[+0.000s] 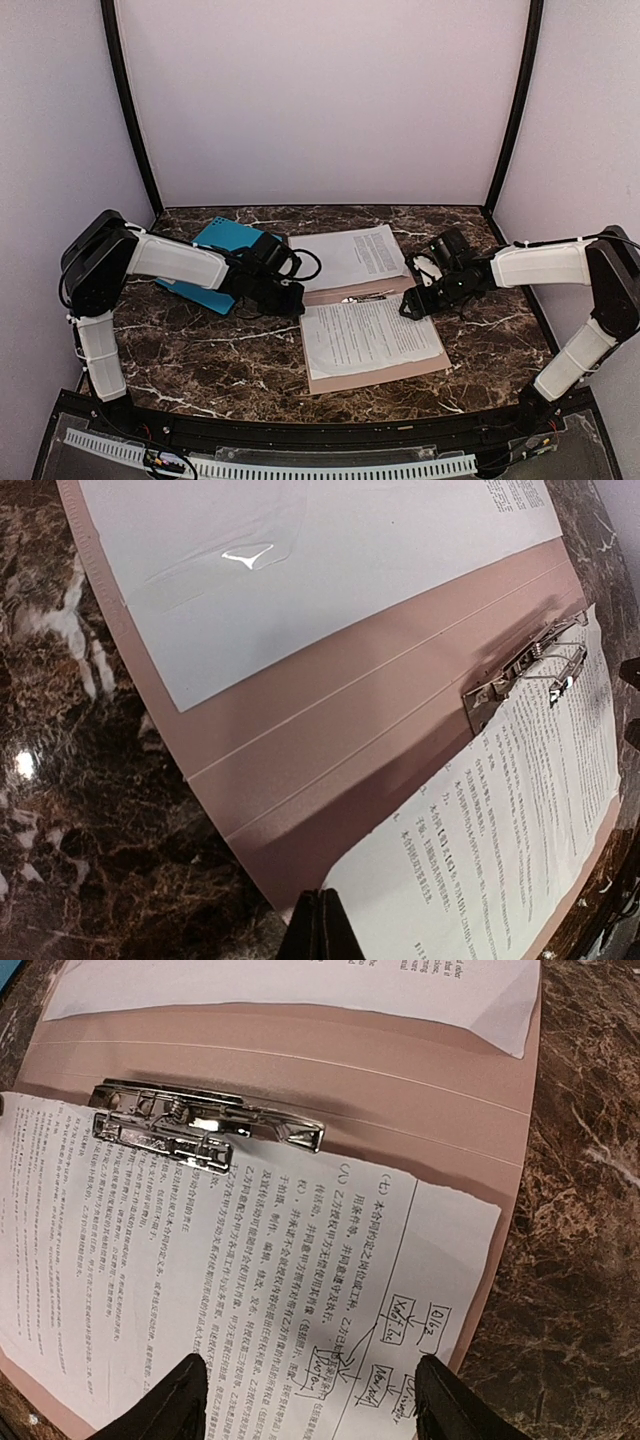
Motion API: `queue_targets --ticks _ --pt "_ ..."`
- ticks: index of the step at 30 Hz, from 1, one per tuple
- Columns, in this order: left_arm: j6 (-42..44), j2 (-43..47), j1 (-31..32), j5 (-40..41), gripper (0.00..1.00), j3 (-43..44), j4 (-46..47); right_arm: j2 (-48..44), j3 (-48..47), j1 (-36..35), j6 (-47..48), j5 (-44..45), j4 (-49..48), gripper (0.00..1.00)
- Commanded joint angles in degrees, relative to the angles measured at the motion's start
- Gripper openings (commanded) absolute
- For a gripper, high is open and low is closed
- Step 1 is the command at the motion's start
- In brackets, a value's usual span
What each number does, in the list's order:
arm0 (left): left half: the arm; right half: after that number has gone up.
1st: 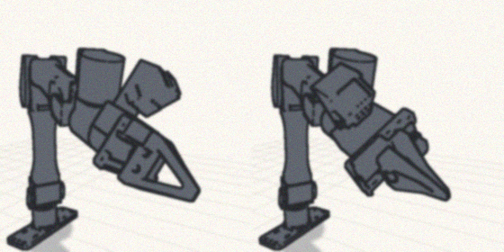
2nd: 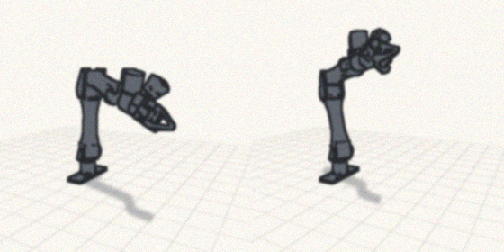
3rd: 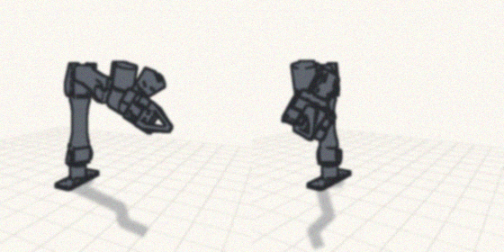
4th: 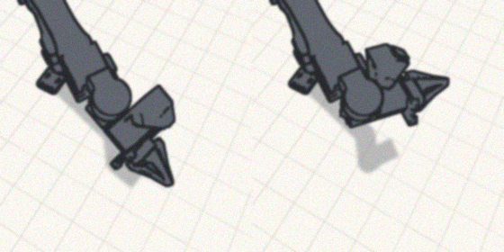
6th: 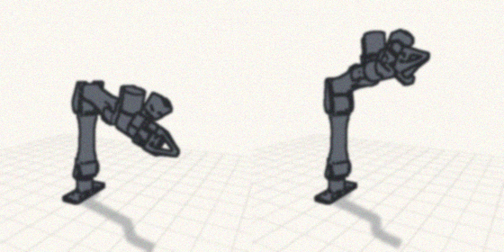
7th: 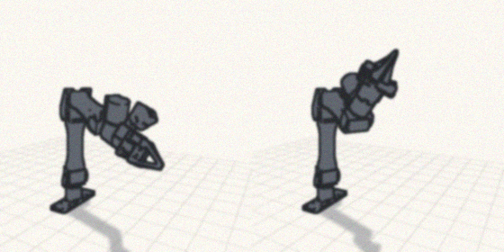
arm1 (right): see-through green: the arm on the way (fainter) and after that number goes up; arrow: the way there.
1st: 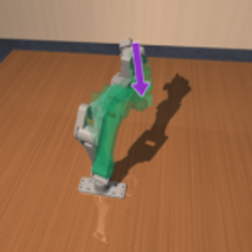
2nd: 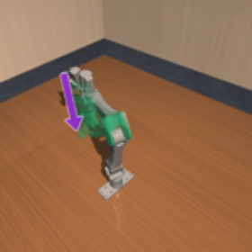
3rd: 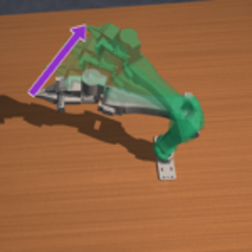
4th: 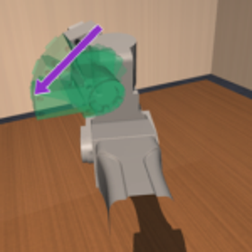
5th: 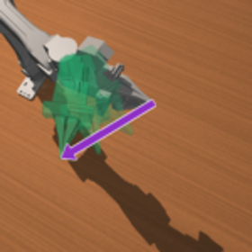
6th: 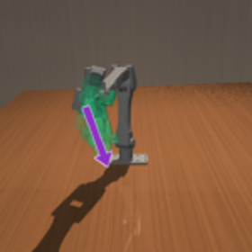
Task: Put the files into the folder
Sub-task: Place the file on the spring clip of the folder, then close the spring clip on the folder.
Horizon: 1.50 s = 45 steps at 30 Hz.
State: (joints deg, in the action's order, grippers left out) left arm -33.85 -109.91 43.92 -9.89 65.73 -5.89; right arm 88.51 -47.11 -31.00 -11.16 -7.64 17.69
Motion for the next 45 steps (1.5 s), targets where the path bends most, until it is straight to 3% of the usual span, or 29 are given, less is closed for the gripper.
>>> queue_targets --ticks 1,6,14,18,26,33,45 --pt "-0.5 2.4 0.0 0.6 0.01 -1.2 0.0 0.1 -0.8 -0.3 0.4 0.5 0.5 0.69" --pt "-0.5 2.4 0.0 0.5 0.01 -1.4 -0.1 0.1 -0.9 -0.3 0.4 0.5 0.6 0.69" --pt "-0.2 3.3 0.0 1.3 0.26 -1.6 -0.4 0.1 -1.1 -0.3 0.5 0.1 0.6 0.69" --pt "0.7 4.1 0.0 2.4 0.34 -1.0 -1.7 -0.2 -1.1 -0.3 0.5 0.2 0.5 0.69" --pt "7.0 9.3 0.6 2.6 0.56 -0.8 -1.4 0.5 -3.5 -0.3 -0.2 0.1 -0.6 0.7" --pt "12.9 7.8 6.8 -4.8 0.59 0.0 3.8 4.0 -7.9 0.4 -2.2 -3.4 -2.4 0.77" --pt "8.0 -0.9 12.2 -12.8 0.58 2.5 12.4 10.4 -12.2 4.2 -5.4 -11.4 -5.3 0.78"
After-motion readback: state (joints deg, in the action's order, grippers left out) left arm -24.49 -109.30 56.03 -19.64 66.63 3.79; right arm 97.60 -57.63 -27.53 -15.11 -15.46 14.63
